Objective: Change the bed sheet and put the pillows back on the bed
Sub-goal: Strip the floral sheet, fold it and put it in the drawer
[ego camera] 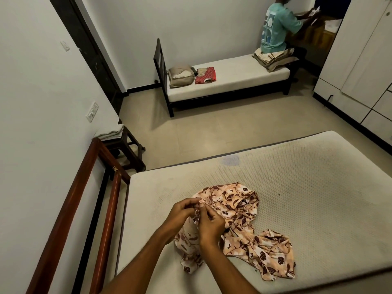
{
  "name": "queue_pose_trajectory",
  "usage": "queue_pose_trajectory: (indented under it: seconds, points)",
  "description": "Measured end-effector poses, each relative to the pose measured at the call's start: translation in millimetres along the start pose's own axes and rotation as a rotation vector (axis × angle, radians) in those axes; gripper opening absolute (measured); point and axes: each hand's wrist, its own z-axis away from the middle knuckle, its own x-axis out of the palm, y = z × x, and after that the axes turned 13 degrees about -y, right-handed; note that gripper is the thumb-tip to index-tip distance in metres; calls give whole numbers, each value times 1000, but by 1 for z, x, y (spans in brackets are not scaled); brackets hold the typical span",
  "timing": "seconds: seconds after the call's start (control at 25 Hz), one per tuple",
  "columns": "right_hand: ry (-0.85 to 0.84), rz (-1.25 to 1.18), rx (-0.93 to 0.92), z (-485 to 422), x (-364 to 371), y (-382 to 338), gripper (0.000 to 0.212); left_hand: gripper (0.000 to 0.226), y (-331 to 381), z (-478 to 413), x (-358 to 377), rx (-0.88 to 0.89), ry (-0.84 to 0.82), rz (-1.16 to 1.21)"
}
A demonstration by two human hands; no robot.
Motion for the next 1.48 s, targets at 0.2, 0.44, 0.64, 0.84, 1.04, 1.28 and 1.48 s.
queue_pose_trajectory:
  seconds: [0.2, 0.44, 0.64, 0.84, 1.04, 1.28, 1.48]
  points:
    - [-26, -161, 163, 6, 16, 4, 13, 41, -30, 10, 10, 55, 225, -269]
    - [-210, -143, 174, 22, 24, 13, 14, 16, -37, 8, 21, 39, 546, -416]
    - [-338, -132, 164, 31, 32, 20, 23, 17, -35, 15, 10, 61, 631, -347]
    - [-329, -150, 158, 5, 14, 5, 21, 13, -6, 31, -12, 168, 472, 15]
    - [-565, 328, -44, -59, 18, -16, 55, 27, 22, 61, -60, 178, 253, 96]
    - [-1527, 803, 6, -65, 90, -64, 22, 23, 32, 100, -98, 111, 153, 30]
    - [-1700, 1074, -26, -65, 125, -49, 7, 28, 34, 137, -138, 33, 218, -48]
